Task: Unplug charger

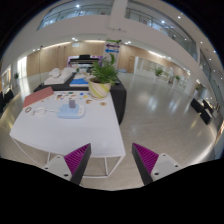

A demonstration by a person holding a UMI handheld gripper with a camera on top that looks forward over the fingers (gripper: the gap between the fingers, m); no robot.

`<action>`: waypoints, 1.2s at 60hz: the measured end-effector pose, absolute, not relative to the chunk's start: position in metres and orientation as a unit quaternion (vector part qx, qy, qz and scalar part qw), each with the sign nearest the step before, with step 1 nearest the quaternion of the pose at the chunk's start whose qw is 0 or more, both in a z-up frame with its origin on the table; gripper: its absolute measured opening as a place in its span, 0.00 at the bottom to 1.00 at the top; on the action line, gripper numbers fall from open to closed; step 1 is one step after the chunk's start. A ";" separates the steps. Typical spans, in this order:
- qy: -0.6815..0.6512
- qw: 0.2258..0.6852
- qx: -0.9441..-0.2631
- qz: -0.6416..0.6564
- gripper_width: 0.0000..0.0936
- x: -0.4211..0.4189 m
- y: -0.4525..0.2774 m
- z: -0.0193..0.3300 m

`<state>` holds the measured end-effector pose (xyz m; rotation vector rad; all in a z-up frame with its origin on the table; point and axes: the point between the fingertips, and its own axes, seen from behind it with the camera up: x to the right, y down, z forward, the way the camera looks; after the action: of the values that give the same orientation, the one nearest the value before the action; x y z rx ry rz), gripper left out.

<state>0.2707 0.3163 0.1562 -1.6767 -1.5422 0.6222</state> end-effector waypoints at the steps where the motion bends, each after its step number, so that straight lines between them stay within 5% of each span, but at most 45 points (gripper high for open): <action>1: -0.607 0.378 -0.653 0.248 0.92 0.268 0.309 0.154; 24: -0.657 0.326 -0.600 0.319 0.91 0.148 0.168 0.112; 72: -0.595 0.386 -0.594 0.380 0.91 -0.128 0.126 0.040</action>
<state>-0.1277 0.1259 0.0397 -1.5116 -1.5157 0.9674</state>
